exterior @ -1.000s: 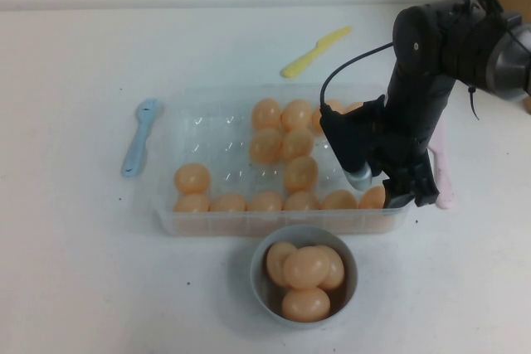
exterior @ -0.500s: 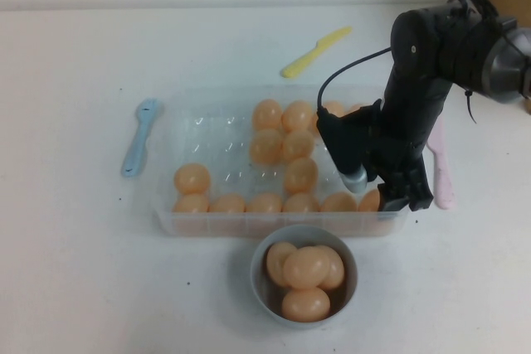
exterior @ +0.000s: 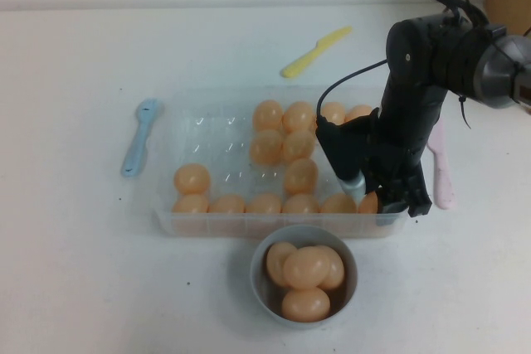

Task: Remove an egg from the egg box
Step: Pick up the egg from the plastic box, then place the egg in the bowl

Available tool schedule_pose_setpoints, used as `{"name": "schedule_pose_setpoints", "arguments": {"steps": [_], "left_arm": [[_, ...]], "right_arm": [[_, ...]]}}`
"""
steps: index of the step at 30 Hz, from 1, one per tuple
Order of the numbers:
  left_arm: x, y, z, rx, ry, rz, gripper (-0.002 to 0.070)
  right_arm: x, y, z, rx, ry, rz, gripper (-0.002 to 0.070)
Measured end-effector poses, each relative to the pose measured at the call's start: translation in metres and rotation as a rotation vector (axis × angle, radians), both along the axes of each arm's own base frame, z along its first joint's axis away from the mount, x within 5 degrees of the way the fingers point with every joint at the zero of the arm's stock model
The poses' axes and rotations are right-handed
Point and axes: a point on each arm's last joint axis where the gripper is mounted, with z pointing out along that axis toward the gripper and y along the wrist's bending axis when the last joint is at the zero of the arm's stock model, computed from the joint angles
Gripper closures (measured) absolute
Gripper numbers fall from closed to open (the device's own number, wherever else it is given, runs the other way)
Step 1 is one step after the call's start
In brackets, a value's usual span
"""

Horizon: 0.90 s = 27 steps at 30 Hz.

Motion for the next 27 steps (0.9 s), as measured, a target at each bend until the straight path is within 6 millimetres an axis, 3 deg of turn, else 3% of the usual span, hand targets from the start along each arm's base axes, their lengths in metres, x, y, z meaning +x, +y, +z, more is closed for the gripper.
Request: {"name": "schedule_pose_setpoints", "arguments": {"steps": [4,15,27], "left_arm": [[0.000,0.000,0.000,0.000,0.000,0.000,0.0679],[0.000,0.000,0.000,0.000,0.000,0.000,0.0679],[0.000,0.000,0.000,0.000,0.000,0.000,0.0679]], "right_arm": [[0.000,0.000,-0.001,-0.001,0.003,0.000,0.0324],[-0.003,-0.001,0.004,0.000,-0.009,0.003,0.0324],[-0.026,-0.007,0.088,0.085,-0.198,0.000,0.0324]]}}
